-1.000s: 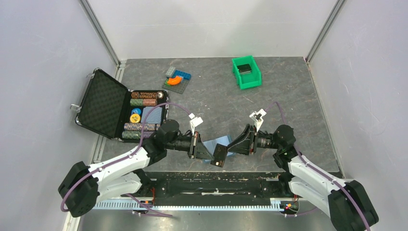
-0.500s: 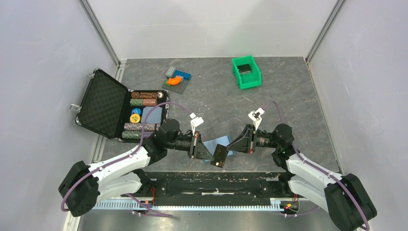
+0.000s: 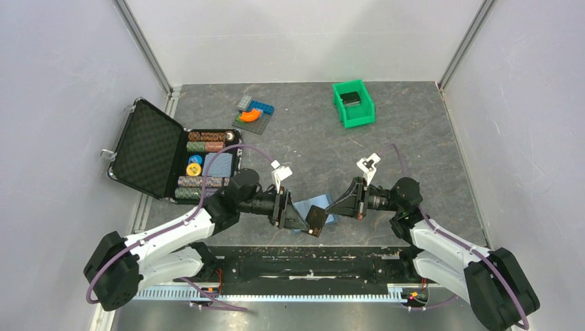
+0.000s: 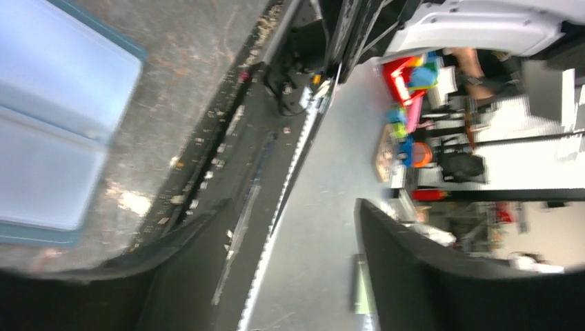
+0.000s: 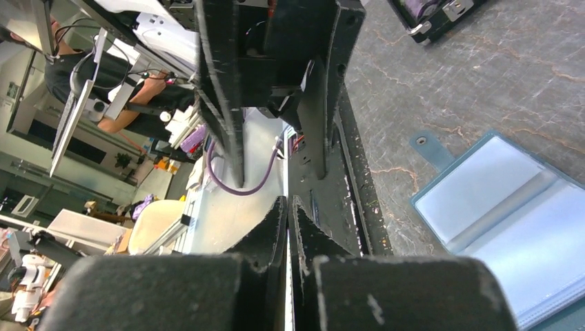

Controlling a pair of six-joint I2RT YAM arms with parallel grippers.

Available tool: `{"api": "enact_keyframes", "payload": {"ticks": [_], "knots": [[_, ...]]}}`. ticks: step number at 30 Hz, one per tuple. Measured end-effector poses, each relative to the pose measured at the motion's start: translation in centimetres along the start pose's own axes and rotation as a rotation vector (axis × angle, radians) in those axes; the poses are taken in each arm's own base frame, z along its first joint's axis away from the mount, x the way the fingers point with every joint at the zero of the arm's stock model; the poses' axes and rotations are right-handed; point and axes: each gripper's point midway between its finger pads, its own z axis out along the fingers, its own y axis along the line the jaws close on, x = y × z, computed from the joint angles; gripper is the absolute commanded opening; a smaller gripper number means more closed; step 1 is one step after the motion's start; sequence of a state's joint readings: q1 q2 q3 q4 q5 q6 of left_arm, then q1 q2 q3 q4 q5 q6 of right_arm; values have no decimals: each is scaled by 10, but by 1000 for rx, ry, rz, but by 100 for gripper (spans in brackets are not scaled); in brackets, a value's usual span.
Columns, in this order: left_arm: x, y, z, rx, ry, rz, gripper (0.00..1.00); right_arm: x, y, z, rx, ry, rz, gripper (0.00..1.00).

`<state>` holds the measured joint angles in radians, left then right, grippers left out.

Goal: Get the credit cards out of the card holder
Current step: Place the credit card in the storage box.

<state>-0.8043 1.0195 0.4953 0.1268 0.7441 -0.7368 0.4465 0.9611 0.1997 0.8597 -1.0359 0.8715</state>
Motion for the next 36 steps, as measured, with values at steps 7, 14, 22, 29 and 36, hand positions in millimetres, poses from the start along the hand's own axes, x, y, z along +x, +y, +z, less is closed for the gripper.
{"api": "enact_keyframes", "payload": {"ticks": [7,14,22,29,36], "knots": [[-9,9,-11,-139,-27,30,100,-10,-21,-6,93,-30,16,0],[-33,10,-37,-331,-82,107,100,-56,-47,-18,246,-94,-21,0],[-49,23,-79,-553,-198,187,100,-110,-104,-46,459,-213,27,0],[-41,39,-108,-681,-255,192,100,-159,-189,-94,752,-346,119,0],[-45,34,-121,-694,-302,252,100,-234,-257,-134,961,-469,88,0]]}}
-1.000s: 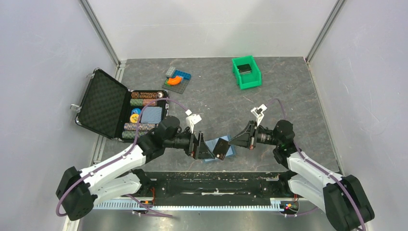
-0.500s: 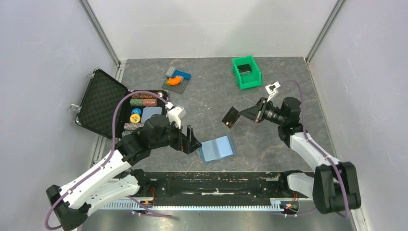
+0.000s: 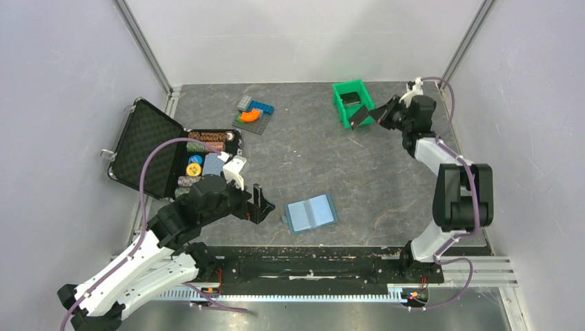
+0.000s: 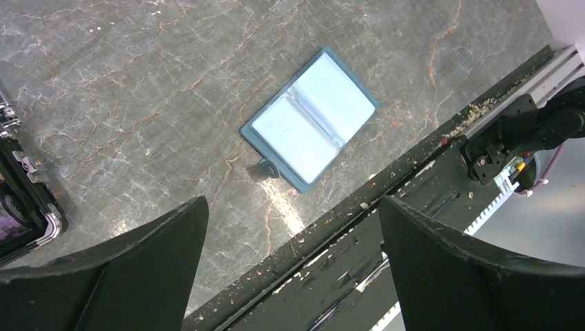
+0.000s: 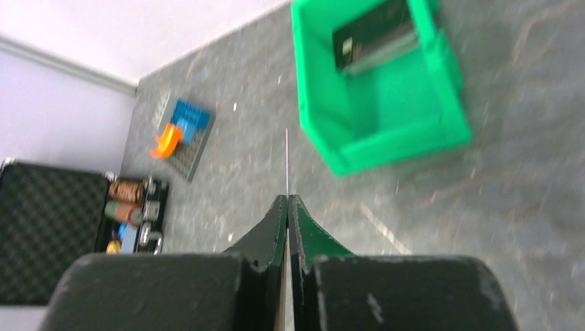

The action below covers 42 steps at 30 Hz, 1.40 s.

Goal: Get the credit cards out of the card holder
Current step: Place the credit card in the storage box.

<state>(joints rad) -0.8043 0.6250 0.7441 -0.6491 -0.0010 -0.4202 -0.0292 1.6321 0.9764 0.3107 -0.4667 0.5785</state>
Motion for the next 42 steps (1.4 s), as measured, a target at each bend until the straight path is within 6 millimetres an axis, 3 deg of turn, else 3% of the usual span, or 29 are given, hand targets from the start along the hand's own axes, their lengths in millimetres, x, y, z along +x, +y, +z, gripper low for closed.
{"api": "enact_keyframes", "payload": {"ticks": [6,12,21,32,42], "knots": [[1,1,0,1,2,20,100,-61,-9,40,57,-132,-23,0],[2,2,1,-1,7,23,100,-88,-23,73,86,-201,-11,0],[3,3,2,-4,14,34,100,-75,-52,114,111,-201,4,0],[6,3,5,-6,33,37,100,-52,-45,154,92,-182,-19,0],[4,2,3,-1,21,37,100,-53,-50,171,99,-188,-19,0]]}}
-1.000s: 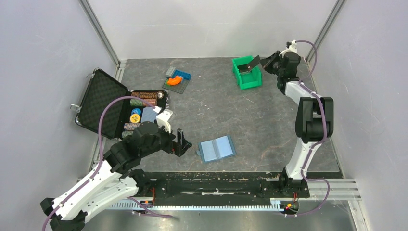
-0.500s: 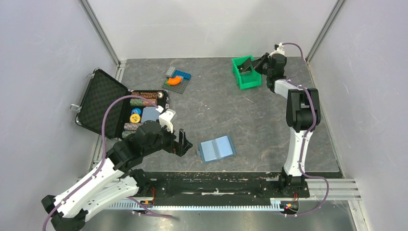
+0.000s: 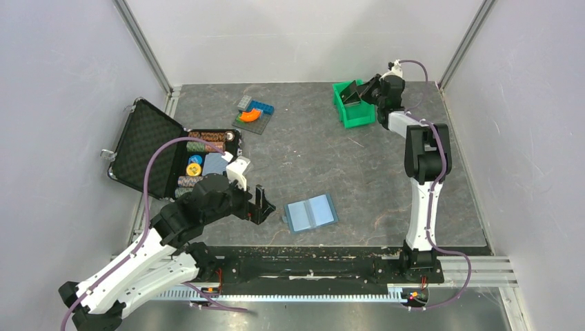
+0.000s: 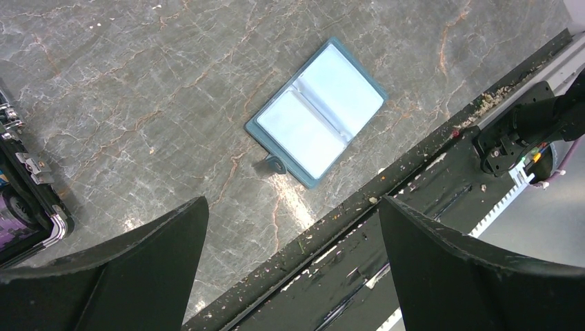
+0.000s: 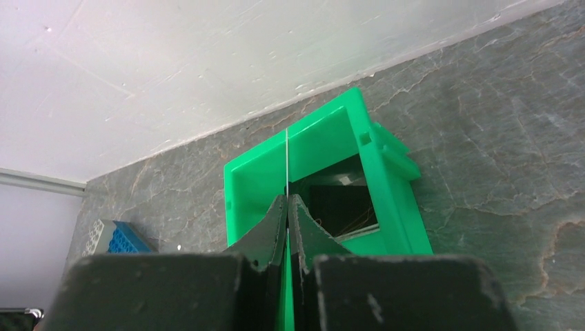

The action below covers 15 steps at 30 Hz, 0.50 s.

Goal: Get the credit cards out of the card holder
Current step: Place the credit card in the storage box.

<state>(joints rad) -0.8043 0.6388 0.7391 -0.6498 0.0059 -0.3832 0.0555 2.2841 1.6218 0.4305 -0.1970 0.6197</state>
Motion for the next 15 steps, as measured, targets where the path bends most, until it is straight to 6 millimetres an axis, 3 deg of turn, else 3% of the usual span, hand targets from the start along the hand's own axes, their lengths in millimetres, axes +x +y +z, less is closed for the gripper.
{"api": "enact_keyframes", "payload": {"ticks": [6,15], "knots": [[0,-1,0,4,1,0,100,-1,-4,14,15,3,-3,0],[1,-3,0,17,7,0,100,10,-13,16,50,31,-2,3]]}}
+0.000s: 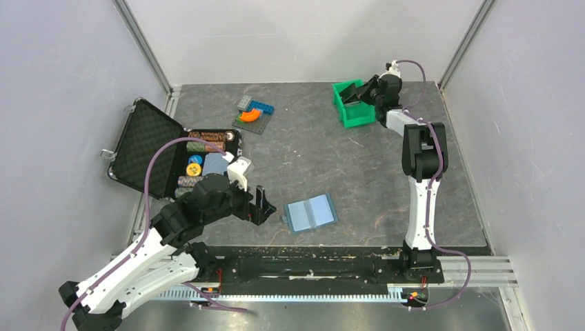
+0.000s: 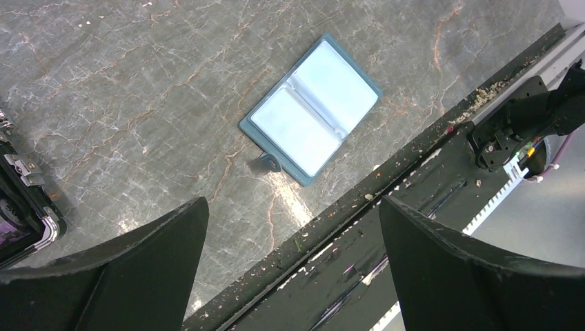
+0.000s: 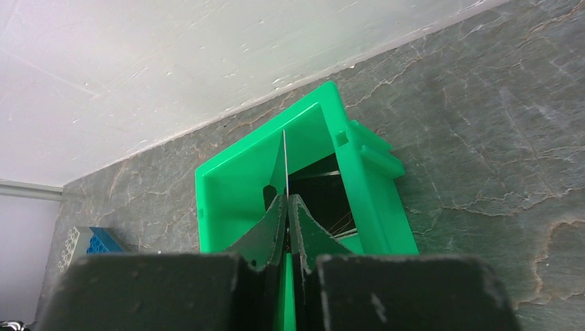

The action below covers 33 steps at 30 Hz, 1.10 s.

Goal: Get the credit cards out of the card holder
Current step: Place the credit card in the storage box, then remove the credit card from the card holder.

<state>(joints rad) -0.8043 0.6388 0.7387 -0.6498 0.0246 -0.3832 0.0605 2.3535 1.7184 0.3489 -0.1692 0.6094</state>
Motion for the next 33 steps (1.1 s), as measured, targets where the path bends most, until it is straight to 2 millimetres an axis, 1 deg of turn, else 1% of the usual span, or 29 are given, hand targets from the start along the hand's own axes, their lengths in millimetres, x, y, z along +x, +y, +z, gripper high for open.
{"api": "enact_keyframes", "payload": {"ticks": [2,7,9,17,23,27,31,33], "knots": [[0,0,0,3,1,0,100,0,0,0,5,-3,0,5],[0,-1,0,3,1,0,100,-1,-1,0,14,-4,-1,17],[0,-1,0,3,1,0,100,-1,-3,1,22,-3,-3,19],[-1,-1,-2,6,-7,0,100,-5,-4,1,38,-7,-10,23],[0,-1,-3,6,-5,1,100,-23,6,3,31,-34,-20,30],[-1,-1,-4,8,-10,1,100,-34,11,3,34,-52,-35,32],[-1,-1,-4,6,-10,1,100,-33,10,0,45,-36,-45,32],[-1,0,-4,4,-10,1,100,-30,10,-8,58,-13,-48,33]]}}
